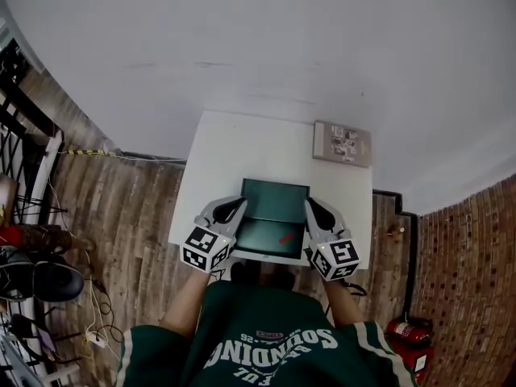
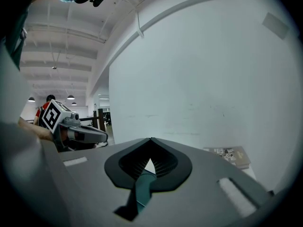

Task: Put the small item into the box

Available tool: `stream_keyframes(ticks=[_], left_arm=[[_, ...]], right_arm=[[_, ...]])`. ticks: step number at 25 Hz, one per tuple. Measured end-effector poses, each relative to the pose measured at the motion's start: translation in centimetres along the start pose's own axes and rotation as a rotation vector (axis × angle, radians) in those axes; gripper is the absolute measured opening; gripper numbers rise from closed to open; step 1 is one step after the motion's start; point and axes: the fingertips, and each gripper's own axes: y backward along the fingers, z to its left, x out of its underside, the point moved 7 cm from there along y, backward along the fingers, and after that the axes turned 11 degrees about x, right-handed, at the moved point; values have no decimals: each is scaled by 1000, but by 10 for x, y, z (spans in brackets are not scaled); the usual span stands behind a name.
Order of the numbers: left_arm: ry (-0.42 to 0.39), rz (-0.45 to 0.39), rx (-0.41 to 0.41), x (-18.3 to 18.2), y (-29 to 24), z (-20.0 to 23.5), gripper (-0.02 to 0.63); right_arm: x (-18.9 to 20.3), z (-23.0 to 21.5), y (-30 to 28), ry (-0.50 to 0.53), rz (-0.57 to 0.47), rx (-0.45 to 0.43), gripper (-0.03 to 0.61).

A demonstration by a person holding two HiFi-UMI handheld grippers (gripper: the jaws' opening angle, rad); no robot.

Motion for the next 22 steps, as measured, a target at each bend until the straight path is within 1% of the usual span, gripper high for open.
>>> stream_keyframes(ticks=[8, 22], left_arm=[[-1, -31, -43, -1, 7, 1, 51], [-16, -33, -22, -5, -1, 0, 51]], right_arm=[[-1, 0, 12, 9, -14, 20, 2], [10, -8, 28, -6, 3, 56, 3]])
